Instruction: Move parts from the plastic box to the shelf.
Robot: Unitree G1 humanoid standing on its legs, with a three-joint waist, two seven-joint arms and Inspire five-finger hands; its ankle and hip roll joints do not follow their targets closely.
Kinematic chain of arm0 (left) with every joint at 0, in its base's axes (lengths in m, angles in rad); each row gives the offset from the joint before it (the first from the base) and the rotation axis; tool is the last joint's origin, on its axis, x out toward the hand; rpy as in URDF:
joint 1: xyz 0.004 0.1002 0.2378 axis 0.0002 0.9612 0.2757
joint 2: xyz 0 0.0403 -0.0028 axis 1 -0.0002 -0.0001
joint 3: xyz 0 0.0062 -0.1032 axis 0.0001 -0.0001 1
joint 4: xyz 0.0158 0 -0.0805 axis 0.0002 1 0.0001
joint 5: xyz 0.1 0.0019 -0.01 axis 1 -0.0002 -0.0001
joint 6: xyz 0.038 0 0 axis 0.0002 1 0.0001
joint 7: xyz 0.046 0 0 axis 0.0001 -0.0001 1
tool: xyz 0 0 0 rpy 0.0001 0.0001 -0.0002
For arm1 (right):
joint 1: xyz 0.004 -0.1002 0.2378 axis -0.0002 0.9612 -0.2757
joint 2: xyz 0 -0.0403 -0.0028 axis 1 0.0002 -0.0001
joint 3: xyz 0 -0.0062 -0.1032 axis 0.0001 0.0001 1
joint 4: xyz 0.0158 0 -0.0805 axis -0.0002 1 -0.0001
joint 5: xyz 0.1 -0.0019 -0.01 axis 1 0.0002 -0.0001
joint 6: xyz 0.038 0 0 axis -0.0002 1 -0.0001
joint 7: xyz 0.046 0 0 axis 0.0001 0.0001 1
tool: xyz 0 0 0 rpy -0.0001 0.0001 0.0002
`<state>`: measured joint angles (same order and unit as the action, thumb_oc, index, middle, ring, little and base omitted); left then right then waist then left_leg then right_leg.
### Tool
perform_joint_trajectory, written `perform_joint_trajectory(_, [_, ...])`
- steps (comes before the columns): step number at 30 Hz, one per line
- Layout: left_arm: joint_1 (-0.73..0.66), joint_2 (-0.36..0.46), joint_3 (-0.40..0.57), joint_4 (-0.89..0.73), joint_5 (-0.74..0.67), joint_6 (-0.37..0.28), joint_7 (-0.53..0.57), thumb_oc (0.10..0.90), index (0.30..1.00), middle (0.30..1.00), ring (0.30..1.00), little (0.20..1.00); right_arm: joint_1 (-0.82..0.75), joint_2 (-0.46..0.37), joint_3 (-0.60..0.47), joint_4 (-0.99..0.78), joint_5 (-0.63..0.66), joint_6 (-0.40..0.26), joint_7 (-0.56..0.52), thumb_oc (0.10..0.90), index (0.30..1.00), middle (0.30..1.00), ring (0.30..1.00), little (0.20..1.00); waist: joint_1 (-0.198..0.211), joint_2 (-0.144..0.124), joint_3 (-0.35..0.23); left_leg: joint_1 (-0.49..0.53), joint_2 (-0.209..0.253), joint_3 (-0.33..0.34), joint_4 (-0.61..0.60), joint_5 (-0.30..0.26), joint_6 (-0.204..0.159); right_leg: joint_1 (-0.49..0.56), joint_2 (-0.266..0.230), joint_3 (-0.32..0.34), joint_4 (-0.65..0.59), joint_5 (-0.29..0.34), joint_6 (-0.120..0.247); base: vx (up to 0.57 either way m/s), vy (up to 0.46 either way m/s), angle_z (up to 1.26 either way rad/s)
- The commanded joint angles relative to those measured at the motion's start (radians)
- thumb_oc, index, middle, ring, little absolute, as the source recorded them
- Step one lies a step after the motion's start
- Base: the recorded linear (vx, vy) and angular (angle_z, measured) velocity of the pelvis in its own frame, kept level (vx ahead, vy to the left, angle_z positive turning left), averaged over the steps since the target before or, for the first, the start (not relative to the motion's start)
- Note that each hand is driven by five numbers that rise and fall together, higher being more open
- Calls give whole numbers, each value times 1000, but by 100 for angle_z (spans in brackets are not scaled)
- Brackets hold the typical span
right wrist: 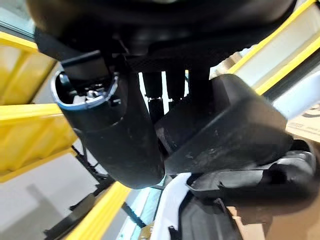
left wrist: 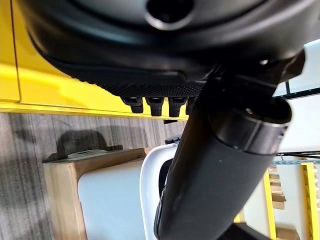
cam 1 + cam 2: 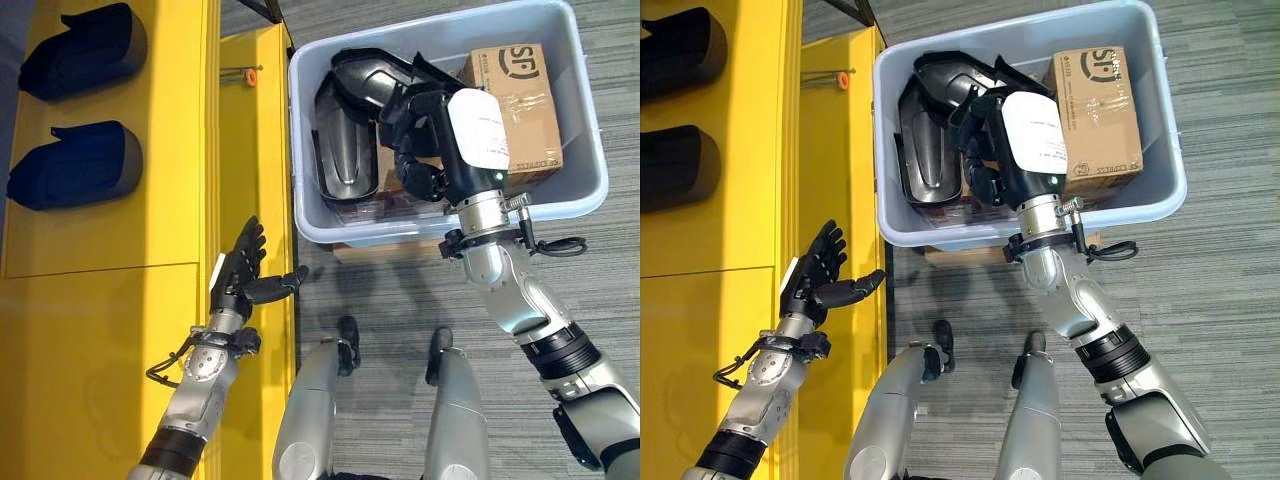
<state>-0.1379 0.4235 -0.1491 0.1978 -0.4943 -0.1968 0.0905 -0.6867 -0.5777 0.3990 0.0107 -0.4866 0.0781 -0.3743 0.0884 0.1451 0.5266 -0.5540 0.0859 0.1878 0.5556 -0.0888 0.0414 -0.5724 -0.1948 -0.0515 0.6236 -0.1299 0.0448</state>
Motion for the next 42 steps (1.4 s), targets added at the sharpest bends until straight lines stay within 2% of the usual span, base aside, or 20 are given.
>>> perform_joint_trajectory(1, [-26, 74, 92, -83, 11, -76, -17, 900, 1000, 1000, 1000, 1000, -130, 39, -68, -200, -17, -138, -58, 400, 300, 300, 300, 300, 13, -41, -24, 43, -39, -66, -225, 66, -46, 173, 45, -109, 44, -217, -88, 10, -64, 1])
perform_joint_trajectory(6, [-15, 73, 96, -71, 11, -71, -39, 900, 1000, 1000, 1000, 1000, -113, 34, -73, -203, 14, -155, -64, 400, 300, 300, 300, 300, 11, -53, -65, 97, -1, -84, -292, 99, -65, 226, 64, -123, -21, -196, -93, 19, -64, 7])
perform_joint_trajectory(13, [-10, 64, 95, -50, 36, -61, -41, 900, 1000, 1000, 1000, 1000, -85, 23, -91, -212, 64, -237, -90, 400, 300, 300, 300, 300, 13, -71, -138, 179, 22, -107, -331, 109, -82, 303, 71, -152, -50, -194, -106, -3, -74, 3])
perform_joint_trajectory(17, [9, 60, 98, -56, 40, -38, -48, 900, 1000, 1000, 1000, 1000, -67, 26, -98, -228, 95, -243, -69, 400, 300, 300, 300, 300, 17, -76, -167, 218, 33, -122, -341, 116, -91, 345, 78, -164, -43, -207, -121, -16, -113, 3])
perform_joint_trajectory(22, [49, 54, 97, -54, 59, -2, -75, 900, 1000, 1000, 1000, 1000, -66, 43, -85, -216, 171, -226, -40, 400, 300, 300, 300, 300, 21, -87, -206, 257, 80, -145, -366, 152, -110, 398, 109, -168, -29, -230, -153, 18, -133, 8])
perform_joint_trajectory(24, [70, 55, 94, -50, 64, 26, -102, 900, 1000, 1000, 1000, 1000, -62, 47, -86, -213, 206, -224, -32, 400, 300, 300, 300, 300, 16, -89, -228, 278, 119, -126, -386, 178, -115, 421, 126, -178, -37, -228, -163, 55, -144, 6])
perform_joint_trajectory(26, [81, 54, 90, -47, 65, 36, -123, 900, 1000, 1000, 1000, 1000, -54, 44, -91, -212, 215, -225, -30, 400, 300, 300, 300, 300, 11, -91, -234, 283, 139, -103, -387, 193, -121, 438, 129, -190, -46, -229, -167, 21, -95, 8])
perform_joint_trajectory(27, [88, 53, 83, -45, 64, 40, -137, 900, 1000, 1000, 1000, 1000, -44, 44, -96, -213, 217, -223, -29, 400, 300, 300, 300, 300, 2, -93, -234, 292, 151, -73, -384, 203, -127, 455, 127, -201, -51, -235, -168, 10, -158, 33])
perform_joint_trajectory(28, [86, 47, 57, -25, 70, 48, -187, 900, 1000, 1000, 1000, 1000, -26, 40, -112, -220, 222, -232, -26, 400, 300, 300, 300, 300, -26, -98, -244, 306, 168, 17, -353, 214, -150, 496, 128, -228, -98, -237, -170, -32, -164, 41])
perform_joint_trajectory(30, [78, 46, 30, -13, 54, 59, -206, 900, 1000, 1000, 1000, 1000, -14, 35, -116, -220, 213, -254, -34, 400, 300, 300, 300, 300, -42, -101, -249, 314, 157, 79, -299, 167, -134, 511, 124, -251, -135, -226, -170, -139, -127, 67])
perform_joint_trajectory(31, [73, 47, 11, -8, 61, 61, -231, 900, 1000, 1000, 1000, 1000, -10, 30, -117, -211, 207, -280, -40, 400, 300, 300, 300, 300, -49, -106, -251, 325, 139, 106, -240, 113, -110, 520, 118, -259, -168, -210, -167, -182, -88, 91])
perform_joint_trajectory(33, [77, 48, -15, -8, 56, 56, -262, 900, 1000, 1000, 1000, 1000, -9, 25, -117, -202, 201, -307, -48, 400, 300, 300, 300, 300, -53, -111, -252, 343, 120, 122, -166, 60, -93, 531, 113, -267, -223, -185, -161, -196, -76, 51])
perform_joint_trajectory(34, [82, 51, -40, -17, 71, 57, -297, 900, 1000, 1000, 1000, 1000, -9, 20, -118, -200, 192, -331, -49, 400, 300, 300, 300, 300, -61, -117, -254, 375, 115, 150, -90, 21, -84, 541, 108, -289, -282, -156, -156, -186, -54, 12])
perform_joint_trajectory(36, [86, 58, -57, -21, 60, 55, -307, 900, 1000, 1000, 1000, 1000, -11, 14, -116, -201, 191, -338, -50, 400, 300, 300, 300, 300, -68, -117, -258, 396, 120, 167, -63, 5, -82, 546, 110, -301, -313, -144, -156, -189, 19, 54])
perform_joint_trajectory(37, [84, 68, -98, -18, 47, 48, -330, 900, 1000, 1000, 1000, 1000, -24, -3, -117, -220, 188, -348, -35, 400, 300, 300, 300, 300, -93, -116, -274, 484, 137, 217, -26, -14, -87, 532, 105, -343, -344, -121, -159, -285, 124, 57])
perform_joint_trajectory(38, [76, 69, -126, -4, 51, 40, -345, 900, 1000, 1000, 1000, 1000, -30, -13, -114, -238, 187, -348, -20, 400, 300, 300, 300, 300, -109, -112, -289, 530, 155, 240, 0, 17, -111, 529, 108, -369, -360, -121, -171, -254, 117, 13])
perform_joint_trajectory(40, [69, 67, -145, -1, 44, 41, -348, 900, 1000, 1000, 1000, 1000, -35, -19, -111, -252, 178, -342, -16, 400, 300, 300, 300, 300, -118, -108, -296, 550, 158, 249, 18, 35, -125, 526, 113, -377, -371, -119, -177, -136, 95, 26])
perform_joint_trajectory(42, [45, 51, -188, 20, 56, 31, -341, 900, 1000, 1000, 1000, 1000, -48, -44, -108, -283, 173, -335, -7, 400, 300, 300, 300, 300, -140, -85, -315, 613, 131, 261, -5, 48, -138, 499, 120, -405, -368, -121, -184, -239, 221, 65])
